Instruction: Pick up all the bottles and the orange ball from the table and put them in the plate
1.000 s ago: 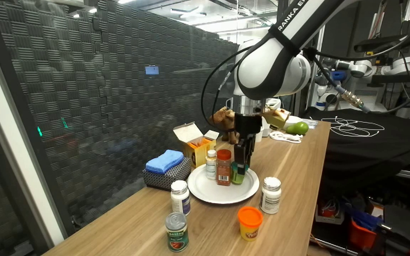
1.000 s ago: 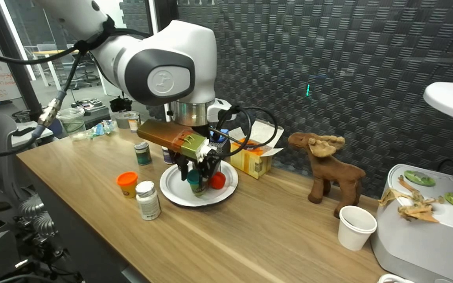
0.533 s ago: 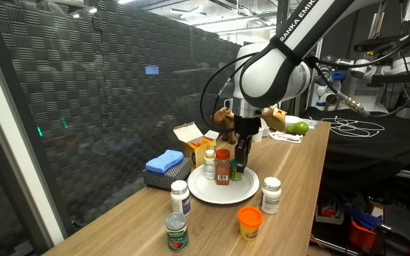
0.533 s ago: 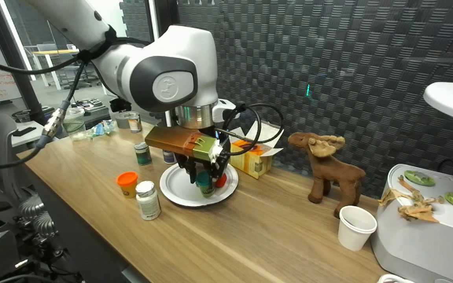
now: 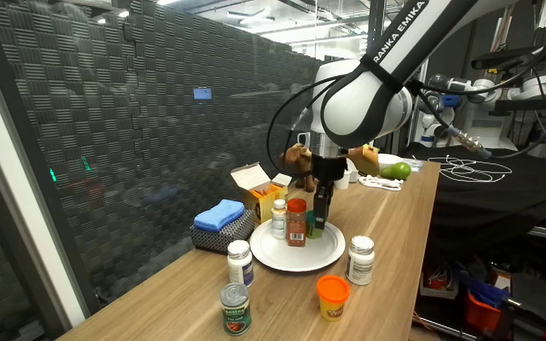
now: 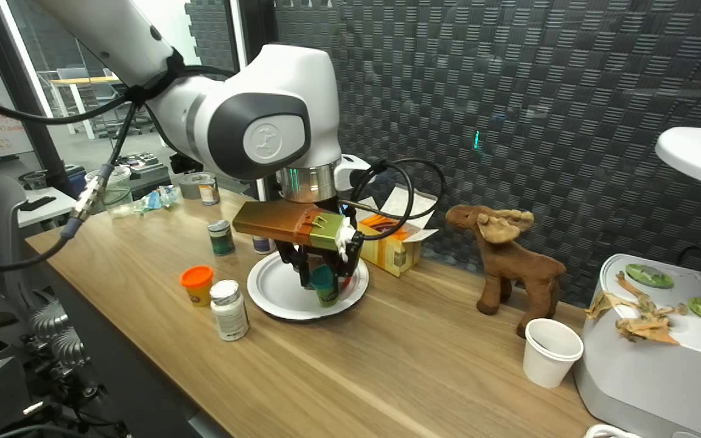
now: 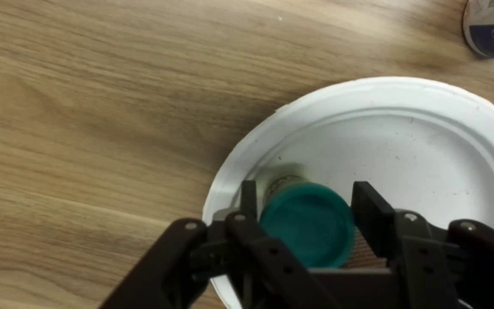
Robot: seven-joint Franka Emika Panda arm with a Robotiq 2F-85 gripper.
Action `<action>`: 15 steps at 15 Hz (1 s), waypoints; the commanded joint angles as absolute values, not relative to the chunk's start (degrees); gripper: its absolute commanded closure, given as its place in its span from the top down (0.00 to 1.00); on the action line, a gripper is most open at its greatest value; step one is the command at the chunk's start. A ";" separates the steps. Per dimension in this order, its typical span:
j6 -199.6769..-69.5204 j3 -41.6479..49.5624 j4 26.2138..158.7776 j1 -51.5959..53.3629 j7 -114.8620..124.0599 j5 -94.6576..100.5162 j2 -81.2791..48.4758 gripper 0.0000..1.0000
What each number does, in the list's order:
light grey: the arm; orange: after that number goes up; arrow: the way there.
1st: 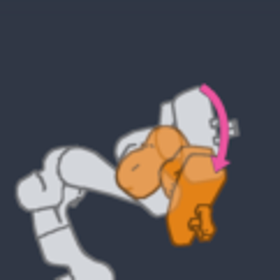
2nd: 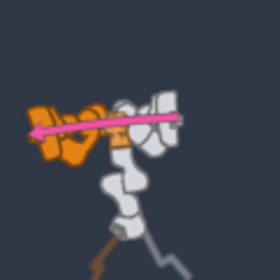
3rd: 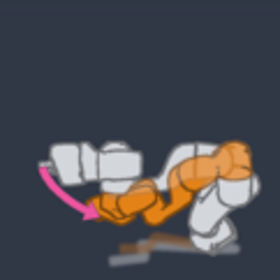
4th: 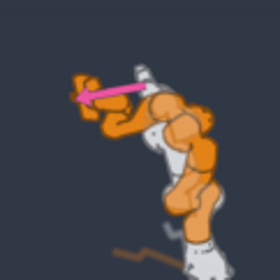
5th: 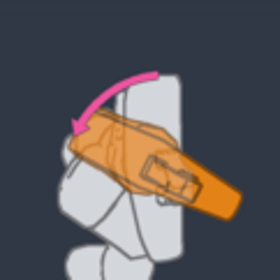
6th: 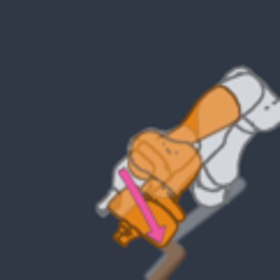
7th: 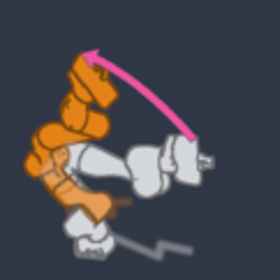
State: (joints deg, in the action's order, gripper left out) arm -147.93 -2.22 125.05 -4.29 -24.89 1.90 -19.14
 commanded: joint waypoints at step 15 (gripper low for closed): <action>-137.33 -0.68 139.69 -1.95 -10.78 3.35 3.32 1.00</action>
